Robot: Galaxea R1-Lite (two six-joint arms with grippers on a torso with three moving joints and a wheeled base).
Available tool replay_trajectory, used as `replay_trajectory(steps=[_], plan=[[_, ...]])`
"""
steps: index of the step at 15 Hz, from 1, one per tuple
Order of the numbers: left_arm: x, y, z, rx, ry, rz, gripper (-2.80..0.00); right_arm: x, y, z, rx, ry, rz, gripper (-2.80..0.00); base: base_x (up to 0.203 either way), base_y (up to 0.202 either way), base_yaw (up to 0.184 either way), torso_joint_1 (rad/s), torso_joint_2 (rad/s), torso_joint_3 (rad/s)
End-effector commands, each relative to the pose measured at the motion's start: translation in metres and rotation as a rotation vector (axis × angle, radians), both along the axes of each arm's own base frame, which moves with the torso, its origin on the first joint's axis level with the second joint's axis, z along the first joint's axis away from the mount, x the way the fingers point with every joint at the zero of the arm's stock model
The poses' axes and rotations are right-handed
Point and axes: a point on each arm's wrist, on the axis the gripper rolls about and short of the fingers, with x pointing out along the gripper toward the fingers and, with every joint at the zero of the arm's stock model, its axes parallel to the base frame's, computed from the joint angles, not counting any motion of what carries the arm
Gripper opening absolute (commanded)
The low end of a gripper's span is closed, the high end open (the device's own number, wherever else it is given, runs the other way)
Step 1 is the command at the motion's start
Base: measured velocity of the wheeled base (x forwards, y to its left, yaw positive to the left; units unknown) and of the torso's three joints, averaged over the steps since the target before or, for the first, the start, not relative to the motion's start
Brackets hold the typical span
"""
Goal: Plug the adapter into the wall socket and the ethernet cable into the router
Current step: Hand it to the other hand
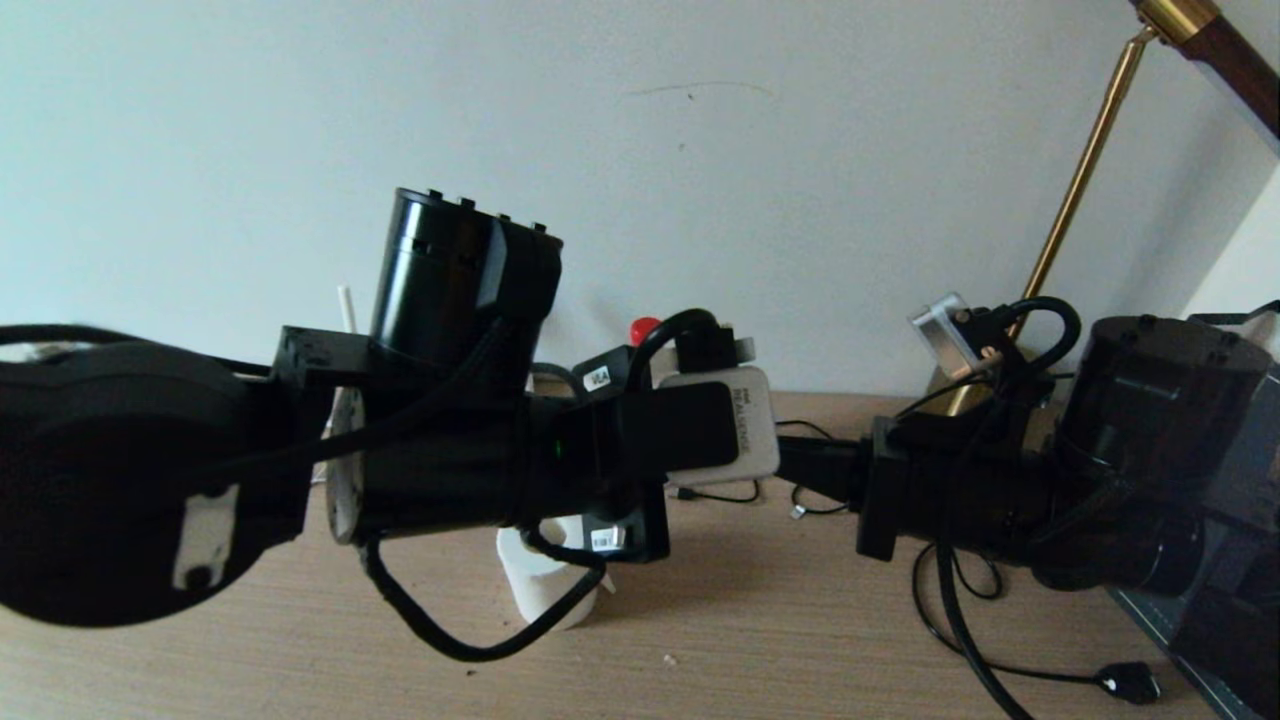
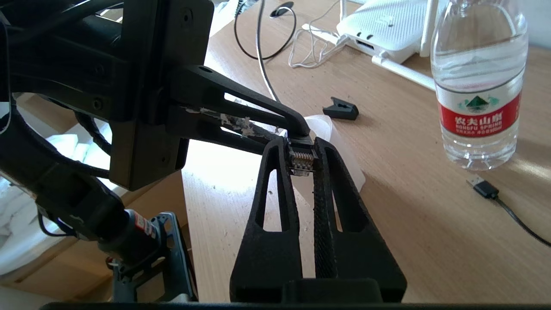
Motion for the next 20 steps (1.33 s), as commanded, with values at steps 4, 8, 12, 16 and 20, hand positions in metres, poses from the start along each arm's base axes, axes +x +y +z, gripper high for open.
replay_trajectory(steps=[4,8,12,16,20], plan=[[-0.002,-0.002,-0.002,0.006,0.000,-0.013,-2.80,-0.001,0.000,-0.001,0.000,0.001,0.001,-2.80,0.000,0.000,0.000,0.000,0.00,0.000],[-0.003,-0.001,-0.004,0.000,-0.005,-0.013,0.00,-0.001,0.000,-0.001,0.000,0.001,0.003,-2.80,0.000,0.000,0.000,0.000,0.00,0.000],[-0.004,0.002,0.000,-0.013,-0.018,-0.009,0.00,0.000,0.000,-0.001,0.002,0.009,0.003,-2.80,0.000,0.000,0.000,0.000,0.00,0.000],[-0.013,0.020,0.007,-0.027,-0.035,0.016,0.00,0.001,0.000,0.002,0.022,0.027,-0.032,-2.80,0.000,0.000,0.000,0.000,0.00,0.000],[-0.011,0.033,0.011,-0.040,-0.074,0.031,0.00,0.012,0.005,0.034,0.218,0.213,-0.083,-2.80,0.000,0.000,0.000,0.000,0.00,0.000]])
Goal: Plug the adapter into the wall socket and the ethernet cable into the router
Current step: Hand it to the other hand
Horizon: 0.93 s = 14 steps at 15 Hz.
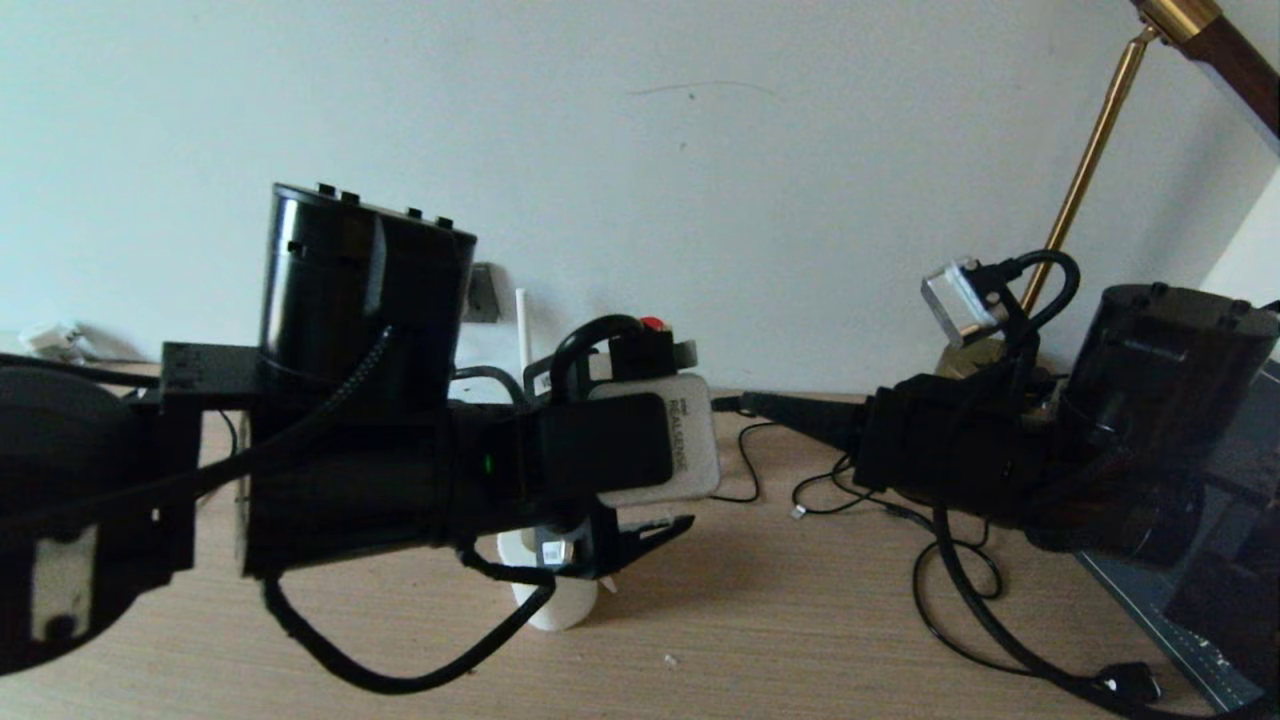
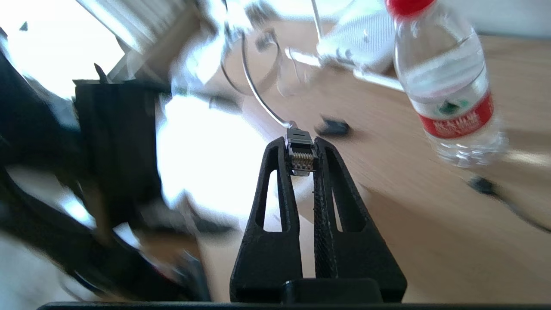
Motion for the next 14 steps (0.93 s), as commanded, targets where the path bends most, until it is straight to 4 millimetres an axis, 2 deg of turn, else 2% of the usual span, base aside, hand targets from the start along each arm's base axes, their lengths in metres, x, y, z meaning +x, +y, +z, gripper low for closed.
replay_trajectory(steps=[1,3,6,8,9,12,14], plan=[[0.004,0.009,0.011,-0.055,-0.061,0.000,0.00,0.007,0.004,0.027,0.099,0.089,0.000,-2.80,0.000,0.000,0.000,0.000,0.00,0.000],[0.018,0.016,0.017,-0.122,-0.115,-0.044,0.00,0.014,0.008,0.052,0.141,0.202,0.001,-2.80,0.000,0.000,0.000,0.000,0.00,0.000],[0.037,0.035,0.022,-0.131,-0.206,-0.112,0.00,0.017,0.011,0.096,0.237,0.409,0.028,-2.80,0.000,0.000,0.000,0.000,0.00,0.000],[0.043,0.037,0.024,-0.142,-0.279,-0.184,0.00,0.018,0.012,0.110,0.266,0.595,0.094,-2.80,0.000,0.000,0.000,0.000,0.00,0.000],[0.044,0.036,0.026,-0.148,-0.319,-0.225,0.00,0.022,0.015,0.108,0.266,0.688,0.132,-2.80,0.000,0.000,0.000,0.000,0.00,0.000],[0.051,0.031,0.023,-0.149,-0.410,-0.313,0.00,0.032,0.021,0.096,0.257,0.796,0.167,-2.80,0.000,0.000,0.000,0.000,0.00,0.000],[0.064,0.028,0.017,-0.168,-0.452,-0.366,0.00,0.036,0.014,0.092,0.252,0.845,0.200,-2.80,0.000,0.000,0.000,0.000,0.00,0.000]])
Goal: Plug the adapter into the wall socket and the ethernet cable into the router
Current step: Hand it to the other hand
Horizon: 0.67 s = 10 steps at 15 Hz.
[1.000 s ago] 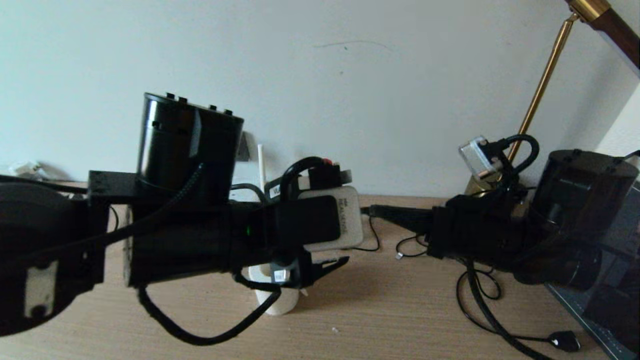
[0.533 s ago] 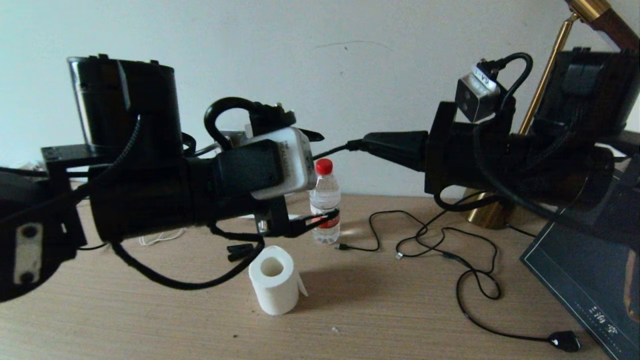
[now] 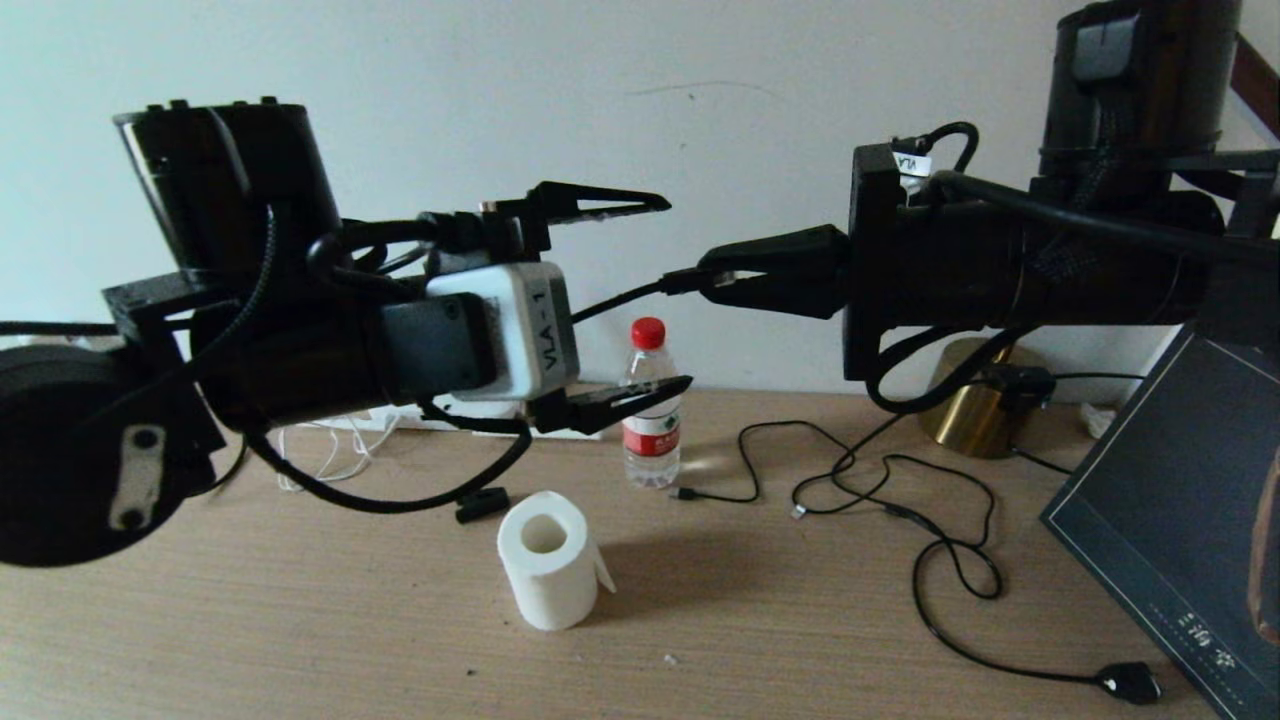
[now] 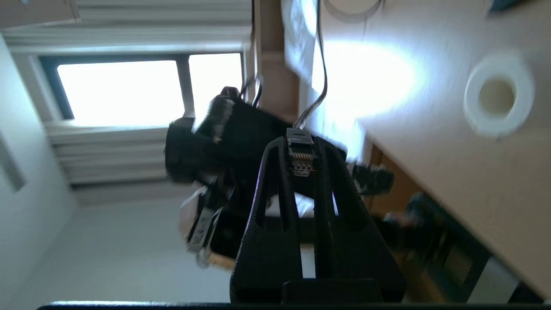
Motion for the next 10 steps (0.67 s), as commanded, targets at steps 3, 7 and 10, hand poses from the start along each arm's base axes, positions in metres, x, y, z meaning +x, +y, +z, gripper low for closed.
replay_trajectory(steps=[3,7,10], plan=[[0.032,-0.012,-0.020,-0.031,-0.077,-0.068,0.00,0.010,-0.014,-0.006,0.004,0.046,0.009,-2.80,0.000,0.000,0.000,0.000,0.00,0.000],[0.042,-0.018,-0.022,-0.091,-0.192,-0.101,0.00,0.005,-0.024,0.002,0.049,0.102,0.076,-2.80,0.000,0.000,0.000,0.000,0.00,0.000],[0.043,-0.019,-0.022,-0.103,-0.220,-0.097,0.00,-0.006,-0.031,0.011,0.067,0.096,0.112,-2.80,0.000,0.000,0.000,0.000,0.00,0.000]])
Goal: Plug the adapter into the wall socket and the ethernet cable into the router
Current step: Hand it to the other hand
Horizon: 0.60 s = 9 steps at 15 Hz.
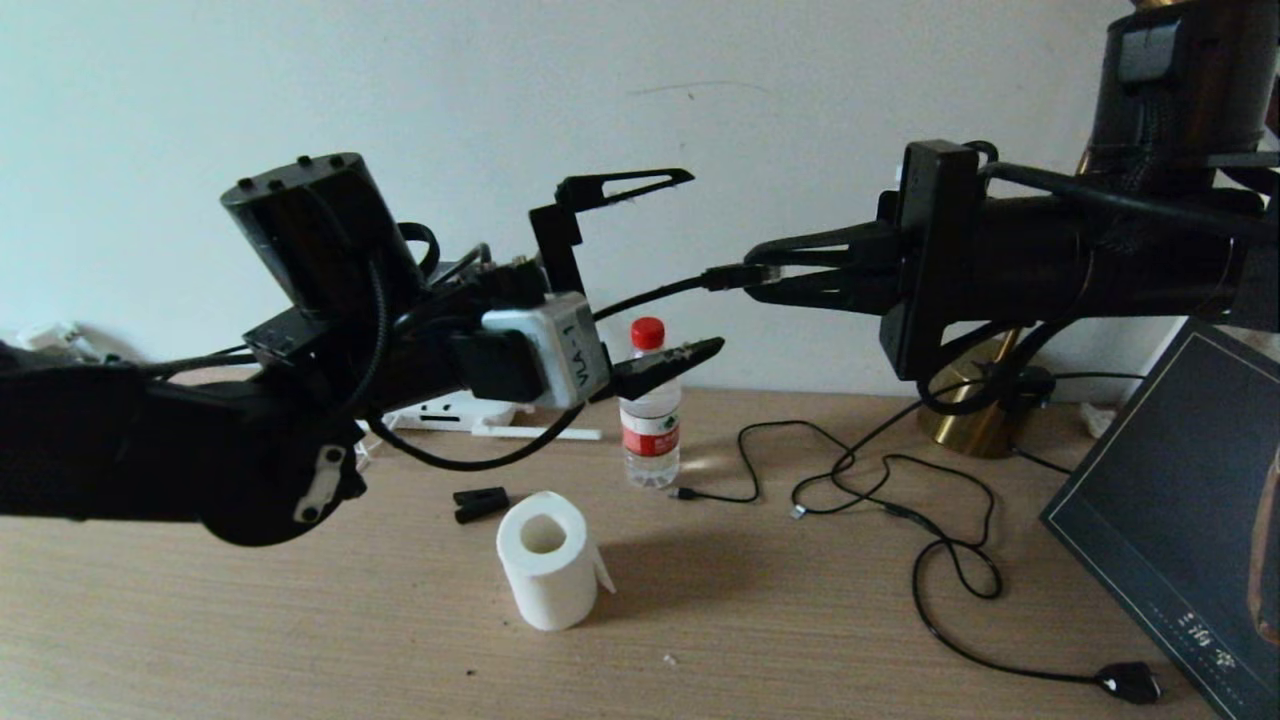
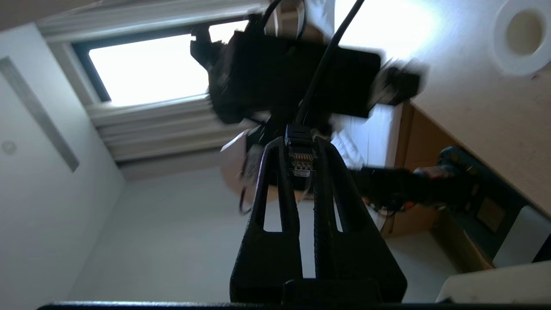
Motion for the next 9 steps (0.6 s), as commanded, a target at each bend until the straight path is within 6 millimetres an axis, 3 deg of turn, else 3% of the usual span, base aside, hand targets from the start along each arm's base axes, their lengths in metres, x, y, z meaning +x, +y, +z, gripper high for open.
replay_trajectory(steps=[1,6,9], plan=[[0.002,-0.001,-0.002,-0.010,-0.018,0.001,0.00,-0.009,-0.005,0.008,0.018,-0.002,0.003,-2.80,0.000,0.000,0.000,0.000,0.00,0.000],[-0.005,-0.002,0.007,-0.028,-0.038,0.004,0.00,-0.009,-0.005,0.005,0.016,0.027,0.005,-2.80,0.000,0.000,0.000,0.000,0.00,0.000],[-0.017,-0.013,0.011,-0.044,-0.037,-0.043,0.00,-0.008,-0.005,0.003,0.014,0.034,0.003,-2.80,0.000,0.000,0.000,0.000,0.00,0.000]])
